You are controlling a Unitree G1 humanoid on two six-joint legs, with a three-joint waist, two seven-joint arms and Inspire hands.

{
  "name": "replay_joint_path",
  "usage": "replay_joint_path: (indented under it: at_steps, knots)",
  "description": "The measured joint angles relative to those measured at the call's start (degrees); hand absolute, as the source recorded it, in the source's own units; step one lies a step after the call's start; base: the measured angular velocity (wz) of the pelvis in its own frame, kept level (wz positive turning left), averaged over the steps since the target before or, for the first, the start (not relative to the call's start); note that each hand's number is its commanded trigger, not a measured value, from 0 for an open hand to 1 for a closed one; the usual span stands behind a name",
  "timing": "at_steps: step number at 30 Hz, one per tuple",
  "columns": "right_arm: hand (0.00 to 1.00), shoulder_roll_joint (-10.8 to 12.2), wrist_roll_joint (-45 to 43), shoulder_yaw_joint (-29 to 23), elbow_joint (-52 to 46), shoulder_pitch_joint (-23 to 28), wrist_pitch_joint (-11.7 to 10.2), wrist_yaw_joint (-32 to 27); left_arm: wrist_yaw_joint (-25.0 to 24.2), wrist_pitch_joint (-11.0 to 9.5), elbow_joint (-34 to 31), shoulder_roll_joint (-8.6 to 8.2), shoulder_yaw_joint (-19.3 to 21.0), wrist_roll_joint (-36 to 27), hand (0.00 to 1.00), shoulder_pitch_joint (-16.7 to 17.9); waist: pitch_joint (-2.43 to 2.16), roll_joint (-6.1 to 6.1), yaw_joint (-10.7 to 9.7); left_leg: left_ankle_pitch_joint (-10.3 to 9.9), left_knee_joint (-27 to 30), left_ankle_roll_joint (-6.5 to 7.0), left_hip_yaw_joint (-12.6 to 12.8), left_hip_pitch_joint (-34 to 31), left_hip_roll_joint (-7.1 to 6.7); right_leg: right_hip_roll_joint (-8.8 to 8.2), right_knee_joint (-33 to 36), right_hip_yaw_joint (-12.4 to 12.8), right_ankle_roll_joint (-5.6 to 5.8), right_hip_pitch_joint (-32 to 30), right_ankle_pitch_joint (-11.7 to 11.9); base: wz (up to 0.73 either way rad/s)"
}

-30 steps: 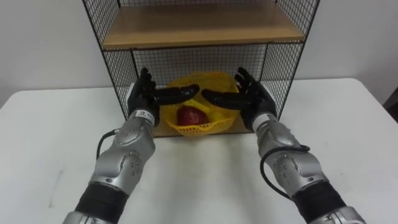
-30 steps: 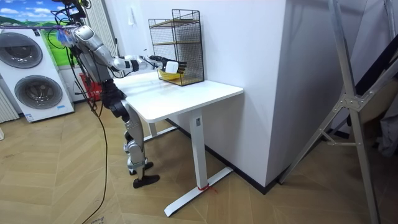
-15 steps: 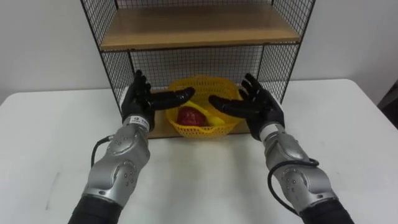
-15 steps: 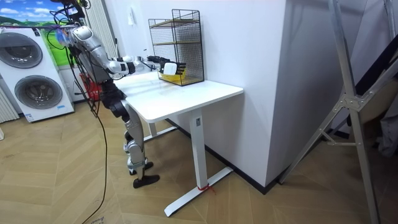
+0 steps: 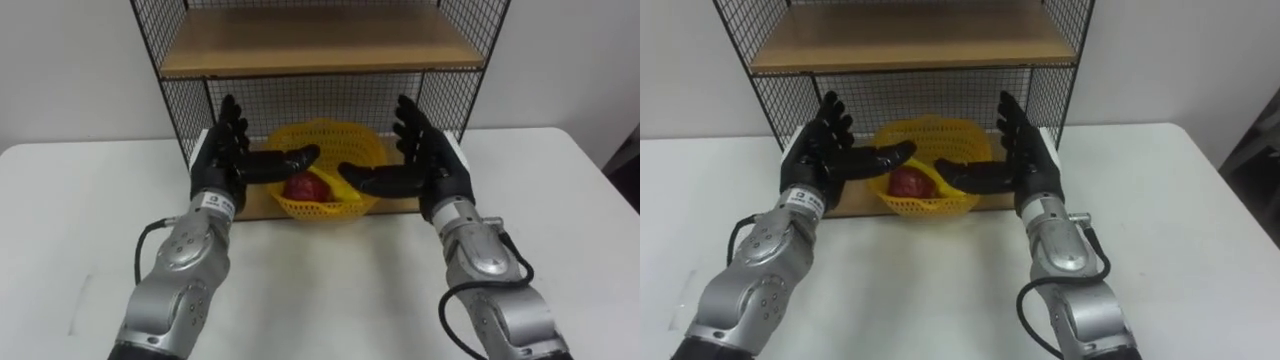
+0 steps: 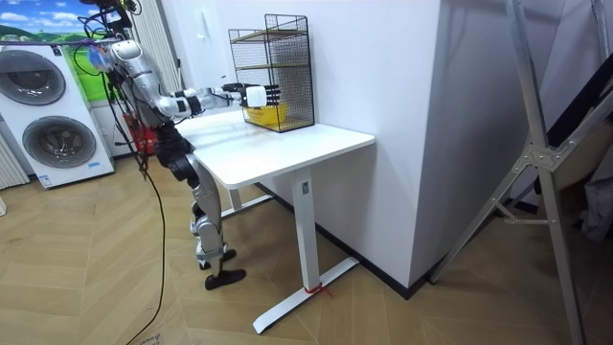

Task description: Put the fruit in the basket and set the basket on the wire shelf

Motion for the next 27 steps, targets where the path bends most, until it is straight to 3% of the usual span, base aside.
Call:
replay_joint_path:
  at_steps: [3, 5, 8, 10, 13, 16, 19, 21, 27]
  knots:
    - [0.0, -0.3, -2.4, -0.7, -2.8, 1.7, -0.3, 0.5, -2.5, -0.4, -5.0, 0.41, 0.1, 1.4, 0.0, 3.6, -0.06, 0.07, -0.3, 0.0, 0.0, 0.0, 0.0, -0.4, 0.0, -0.01, 0.1, 0.1, -0.06, -0.7, 0.0, 0.0]
    - [0.0, -0.3, -2.7, -1.8, -4.3, 2.3, -0.3, 1.0, -4.3, -1.0, -5.3, 0.71, 0.1, 1.9, 0.0, 3.9, -0.1, 0.14, -0.2, 0.0, 0.0, -0.01, 0.0, -0.4, 0.0, 0.0, 0.1, 0.1, -0.05, -0.7, 0.0, 0.0]
    - [0.0, -0.3, -2.8, -2.6, -6.0, 3.2, -1.5, 1.9, -6.2, -2.0, -5.5, 1.46, 0.3, 3.0, 0.0, 4.5, -0.23, 0.41, -0.5, 0.0, -0.1, -0.02, 0.0, -0.4, -0.01, 0.02, 0.1, 0.2, -0.02, -0.7, 0.0, 0.0]
    - [0.0, -0.3, -2.7, -2.9, -6.9, 4.5, -2.7, 3.4, -7.0, -2.7, -7.8, 1.51, 0.7, 4.4, 0.0, 7.3, -0.45, 0.72, -0.9, 0.0, -0.1, -0.01, 0.0, -0.3, -0.01, 0.02, 0.2, 0.3, -0.02, -0.6, -0.1, 0.0]
    - [0.0, -0.2, -4.0, -3.0, -9.6, 7.8, -3.5, 3.5, -8.4, -5.7, -10.5, 1.49, 0.5, 3.9, 0.0, 11.9, -0.51, 0.8, -1.1, 0.0, -0.5, -0.07, 0.2, 0.0, -0.08, 0.03, 0.8, 0.9, 0.0, -0.9, -0.5, -0.03]
    - [0.0, -0.2, -4.8, -3.1, -9.6, 9.7, -4.2, 4.2, -9.1, -7.4, -10.5, 1.47, 0.3, 1.2, 0.0, 14.9, -0.48, 0.62, -1.2, 0.0, -0.4, -0.05, 0.2, 0.2, -0.09, 0.06, 1.1, 1.1, -0.04, -0.9, -0.7, -0.01]
    - [0.0, -0.3, -5.5, -3.4, -10.2, 12.3, -4.5, 5.4, -10.2, -8.7, -10.5, 1.48, 0.2, -1.4, 0.0, 19.6, -0.11, -0.38, -1.3, 0.0, -0.5, 0.01, 0.2, 0.1, -0.03, 0.15, 1.1, 1.3, -0.08, -0.9, -0.7, 0.0]
    - [0.0, -0.3, -6.4, -3.4, -13.0, 15.1, -4.6, 6.9, -11.3, -9.3, -10.5, 1.48, 0.0, -1.5, 0.0, 22.2, -0.25, -0.72, -1.1, -0.2, -0.5, 0.15, 0.2, -0.3, 0.02, 0.24, 1.2, 1.4, -0.14, -1.3, -0.7, 0.0]
    - [0.0, -0.3, -7.4, -3.3, -15.9, 18.8, -7.1, 11.3, -14.1, -10.0, -10.5, 1.79, -0.1, -0.6, 0.0, 24.6, -0.22, -1.89, -0.9, 0.0, -0.4, -0.09, 0.2, -1.0, 0.08, 0.35, 1.0, 1.5, -0.18, -1.8, -0.7, 0.0]
